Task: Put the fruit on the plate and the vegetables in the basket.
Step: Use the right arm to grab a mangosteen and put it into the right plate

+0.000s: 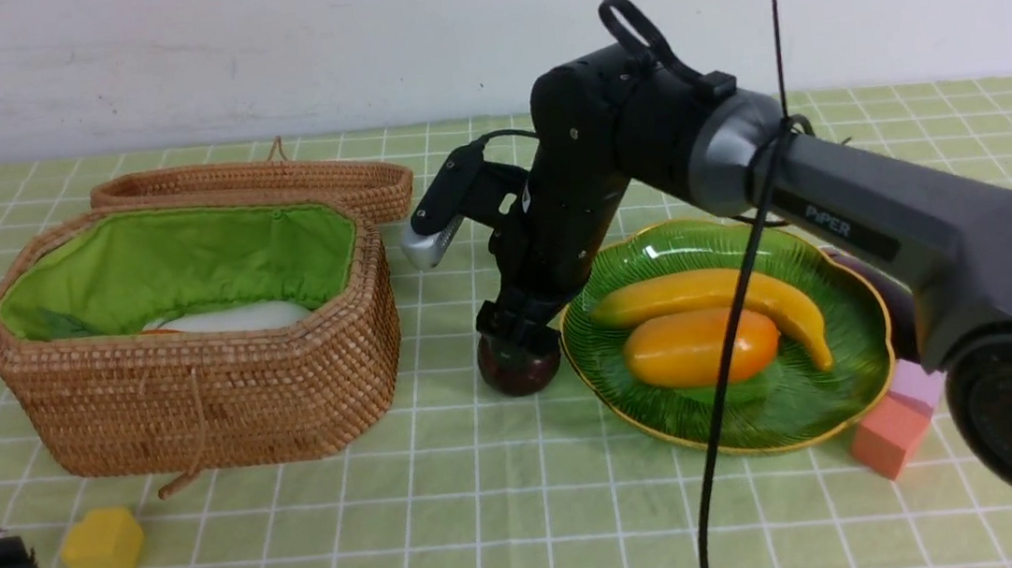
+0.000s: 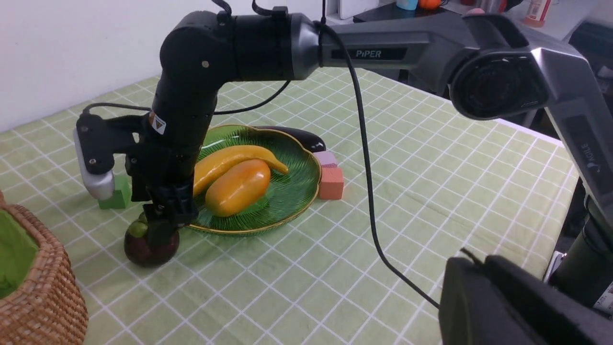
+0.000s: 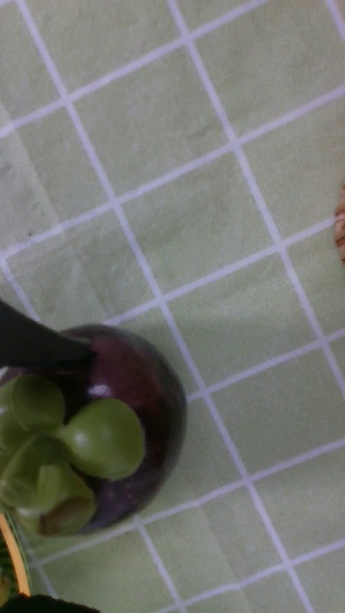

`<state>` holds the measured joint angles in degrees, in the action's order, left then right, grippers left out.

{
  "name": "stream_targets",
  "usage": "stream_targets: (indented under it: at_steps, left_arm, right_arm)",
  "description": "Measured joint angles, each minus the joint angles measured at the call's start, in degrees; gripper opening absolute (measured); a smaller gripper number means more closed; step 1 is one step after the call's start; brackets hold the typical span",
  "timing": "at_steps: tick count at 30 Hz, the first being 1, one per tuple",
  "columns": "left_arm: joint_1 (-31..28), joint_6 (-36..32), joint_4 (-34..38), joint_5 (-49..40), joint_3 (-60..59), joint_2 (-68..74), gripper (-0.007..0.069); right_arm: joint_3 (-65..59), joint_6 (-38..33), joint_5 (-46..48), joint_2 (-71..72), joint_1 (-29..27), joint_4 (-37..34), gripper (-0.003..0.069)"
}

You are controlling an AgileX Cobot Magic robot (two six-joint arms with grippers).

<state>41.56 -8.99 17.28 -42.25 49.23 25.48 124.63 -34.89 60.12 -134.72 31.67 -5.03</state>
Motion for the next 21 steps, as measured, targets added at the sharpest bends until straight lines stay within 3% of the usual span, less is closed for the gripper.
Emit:
stream_targets:
  at_steps: [21]
  left_arm:
    - [0.0, 0.0, 0.0, 0.0, 0.0, 0.0, 0.0031]
  right_arm:
    - [0.4, -5.2, -0.5, -2.9, -0.3, -5.1, 0.0590]
